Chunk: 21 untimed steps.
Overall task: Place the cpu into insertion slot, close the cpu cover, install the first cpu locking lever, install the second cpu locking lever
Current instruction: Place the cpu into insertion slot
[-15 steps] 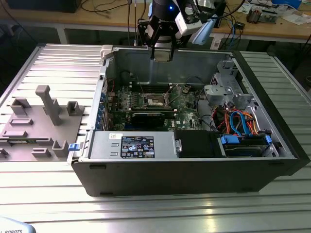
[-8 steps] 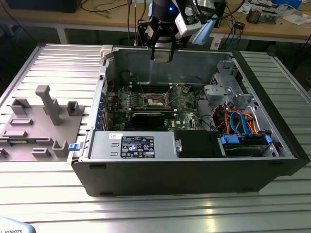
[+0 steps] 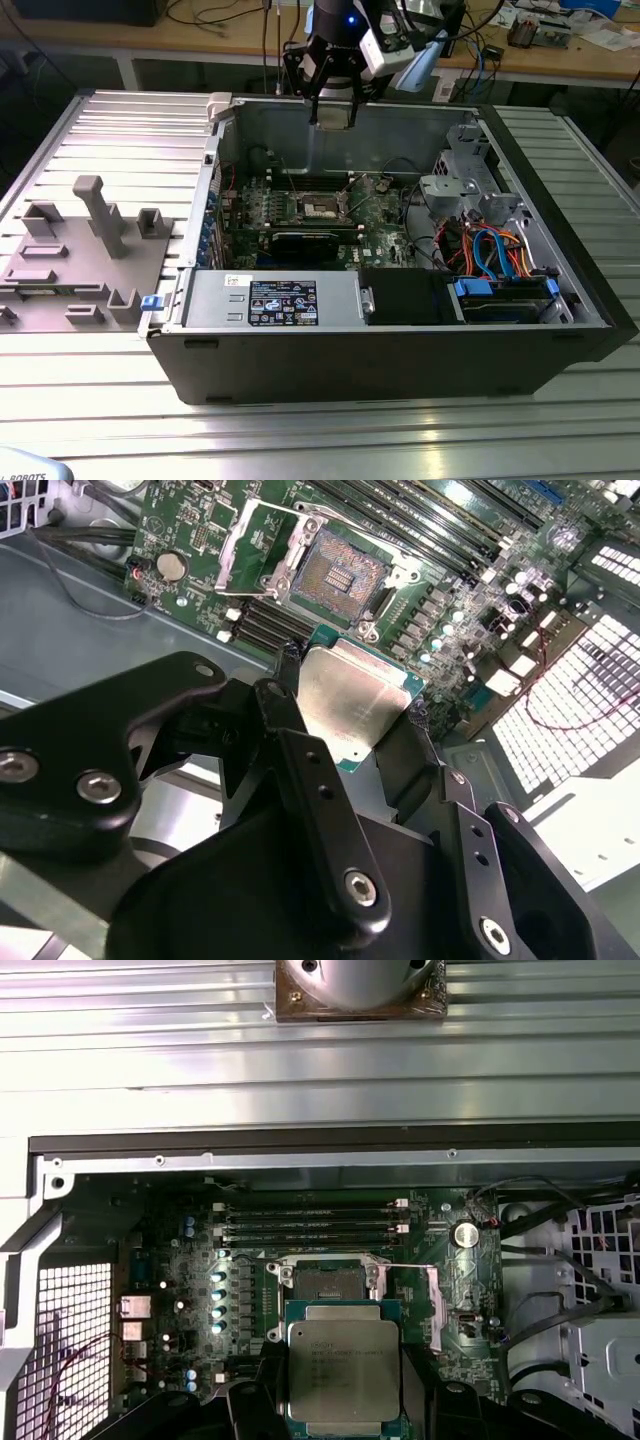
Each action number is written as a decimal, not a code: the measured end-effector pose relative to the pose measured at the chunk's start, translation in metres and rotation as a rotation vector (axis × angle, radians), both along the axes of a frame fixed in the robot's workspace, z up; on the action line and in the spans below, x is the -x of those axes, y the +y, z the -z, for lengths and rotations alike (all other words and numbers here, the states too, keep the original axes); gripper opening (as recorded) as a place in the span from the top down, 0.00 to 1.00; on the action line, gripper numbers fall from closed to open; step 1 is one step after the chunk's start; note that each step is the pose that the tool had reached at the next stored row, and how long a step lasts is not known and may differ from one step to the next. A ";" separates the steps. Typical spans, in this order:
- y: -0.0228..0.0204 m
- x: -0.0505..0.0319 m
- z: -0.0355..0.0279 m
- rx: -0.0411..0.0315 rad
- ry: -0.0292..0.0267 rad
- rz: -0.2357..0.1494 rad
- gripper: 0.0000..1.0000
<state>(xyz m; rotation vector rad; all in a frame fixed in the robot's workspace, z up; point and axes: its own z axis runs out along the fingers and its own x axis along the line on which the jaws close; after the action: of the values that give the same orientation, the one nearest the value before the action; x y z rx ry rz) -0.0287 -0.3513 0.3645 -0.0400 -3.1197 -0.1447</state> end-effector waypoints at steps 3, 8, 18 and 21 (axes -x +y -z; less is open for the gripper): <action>0.0000 0.0000 0.0006 0.0000 0.0000 0.000 0.45; 0.0000 0.0000 0.0018 0.0000 0.0000 0.000 0.45; 0.0000 0.0000 0.0039 0.0000 0.0000 0.000 0.45; 0.0000 0.0000 0.0046 -0.0001 0.0000 0.000 0.45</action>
<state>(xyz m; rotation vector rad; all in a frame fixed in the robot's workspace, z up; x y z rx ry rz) -0.0287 -0.3513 0.3599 -0.0399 -3.1198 -0.1447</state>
